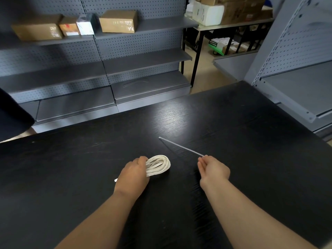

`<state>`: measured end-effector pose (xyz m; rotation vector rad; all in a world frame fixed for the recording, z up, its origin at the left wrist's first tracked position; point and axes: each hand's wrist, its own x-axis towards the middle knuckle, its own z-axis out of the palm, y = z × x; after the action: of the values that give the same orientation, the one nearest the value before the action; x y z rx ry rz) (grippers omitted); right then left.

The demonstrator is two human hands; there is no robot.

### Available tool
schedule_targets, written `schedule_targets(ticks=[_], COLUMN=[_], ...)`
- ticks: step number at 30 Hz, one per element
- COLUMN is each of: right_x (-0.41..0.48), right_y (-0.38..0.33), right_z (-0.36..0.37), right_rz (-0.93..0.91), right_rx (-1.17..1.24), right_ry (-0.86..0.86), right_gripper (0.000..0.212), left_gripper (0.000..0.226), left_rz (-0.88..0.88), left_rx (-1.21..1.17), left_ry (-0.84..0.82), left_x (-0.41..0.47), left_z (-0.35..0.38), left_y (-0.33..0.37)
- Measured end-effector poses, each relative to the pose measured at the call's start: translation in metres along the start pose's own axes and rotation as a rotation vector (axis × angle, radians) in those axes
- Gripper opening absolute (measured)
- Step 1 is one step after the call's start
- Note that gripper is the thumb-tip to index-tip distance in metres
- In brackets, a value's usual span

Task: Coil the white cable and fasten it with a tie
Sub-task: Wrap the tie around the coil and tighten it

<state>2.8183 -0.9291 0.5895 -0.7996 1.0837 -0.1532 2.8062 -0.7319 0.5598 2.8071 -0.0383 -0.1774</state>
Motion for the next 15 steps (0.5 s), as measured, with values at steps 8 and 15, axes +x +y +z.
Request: schedule_targets(ticks=[8,15], right_x=[0.011,0.008], right_y=[0.005,-0.004], right_z=[-0.02,-0.022], right_rz=[-0.427,-0.682], right_rx=[-1.075,-1.676], right_ry=[-0.049,-0.135], right_gripper=[0.015,0.02], left_gripper=[0.036,0.037], left_rz=[0.024,0.024], left_rx=[0.026,0.048], left_ry=[-0.004,0.003], left_x=[0.002,0.002], left_z=[0.002,0.004], left_y=[0.002,0.001])
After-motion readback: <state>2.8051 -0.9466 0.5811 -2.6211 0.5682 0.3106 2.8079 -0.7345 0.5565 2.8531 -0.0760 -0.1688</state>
